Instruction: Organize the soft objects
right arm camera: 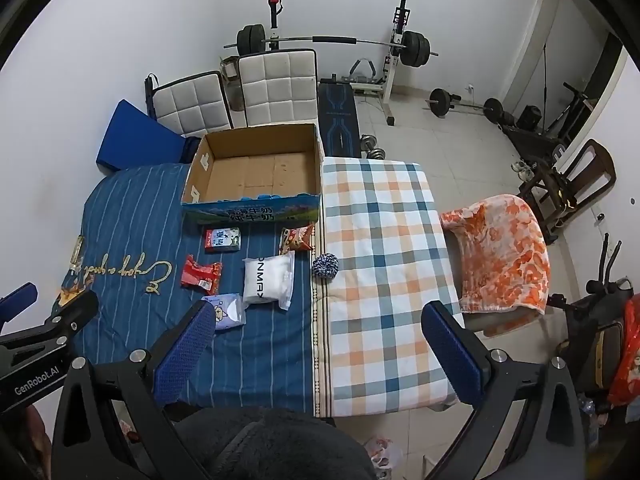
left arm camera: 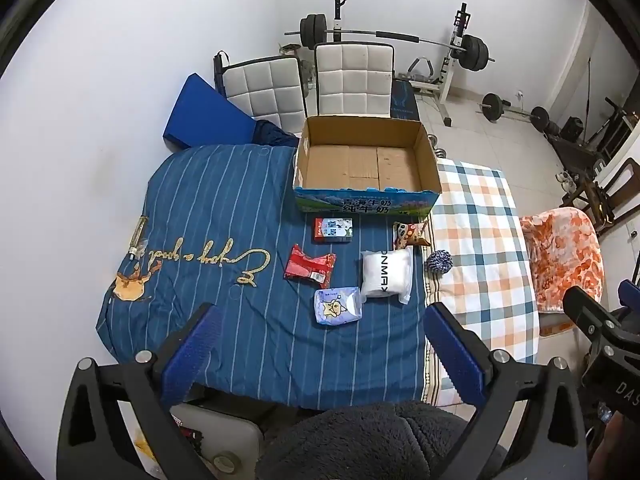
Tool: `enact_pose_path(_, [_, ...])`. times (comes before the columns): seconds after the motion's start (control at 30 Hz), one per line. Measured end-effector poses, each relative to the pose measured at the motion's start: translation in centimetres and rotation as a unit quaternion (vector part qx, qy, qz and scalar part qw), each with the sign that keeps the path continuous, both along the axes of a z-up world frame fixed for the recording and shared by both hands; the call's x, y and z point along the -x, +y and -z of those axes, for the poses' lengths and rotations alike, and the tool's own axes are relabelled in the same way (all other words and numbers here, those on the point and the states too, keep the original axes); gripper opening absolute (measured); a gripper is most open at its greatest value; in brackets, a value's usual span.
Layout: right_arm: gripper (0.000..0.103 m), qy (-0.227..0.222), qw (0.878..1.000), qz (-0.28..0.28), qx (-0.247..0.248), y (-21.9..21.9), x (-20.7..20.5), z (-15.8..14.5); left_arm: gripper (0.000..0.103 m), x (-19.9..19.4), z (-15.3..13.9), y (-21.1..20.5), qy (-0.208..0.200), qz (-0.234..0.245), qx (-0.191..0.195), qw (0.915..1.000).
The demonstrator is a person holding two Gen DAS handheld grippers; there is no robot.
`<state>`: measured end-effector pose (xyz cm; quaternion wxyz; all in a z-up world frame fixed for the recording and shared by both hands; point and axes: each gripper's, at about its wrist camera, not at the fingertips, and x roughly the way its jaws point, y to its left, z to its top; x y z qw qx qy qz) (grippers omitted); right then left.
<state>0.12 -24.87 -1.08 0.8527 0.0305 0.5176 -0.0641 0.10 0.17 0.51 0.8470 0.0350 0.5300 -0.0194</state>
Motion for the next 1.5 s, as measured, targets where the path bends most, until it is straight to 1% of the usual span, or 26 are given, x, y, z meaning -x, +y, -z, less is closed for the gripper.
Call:
enact_pose_path(0.33, [0.103, -0.005, 1.0, -0.002, 0.002, 0.3, -0.1, -0.3, 0.103, 0.1, -0.5, 0.1, -0.005, 0.001, 0.001, 1.0])
enact_pose_path(0.77, [0.103, -0.01, 1.0, -0.003, 0.002, -0.2, -0.2, -1.1, 0.103, 0.4, -0.9, -1.0, -0.014, -0.004, 0.002, 0.9999])
enact_pose_path(0.9, [0.103, -0.014, 1.0, -0.005, 0.001, -0.8, -0.1, -1.5, 0.103, 0.4, -1.0, -1.1, -0.015, -0.003, 0.003, 0.9999])
enact_pose_path(1.17, [0.103, -0.026, 1.0, -0.006, 0.004, -0.8, -0.2, -2.6, 0.103, 0.8, -1.5, -1.4, -0.029, -0.003, 0.004, 0.9996])
enact_pose_path(1.5, [0.103, -0.028, 1.0, -0.007, 0.004, -0.7, 0.1, -2.6, 0.103, 0.9, -1.7, -1.3, -0.027, -0.002, 0.004, 0.9996])
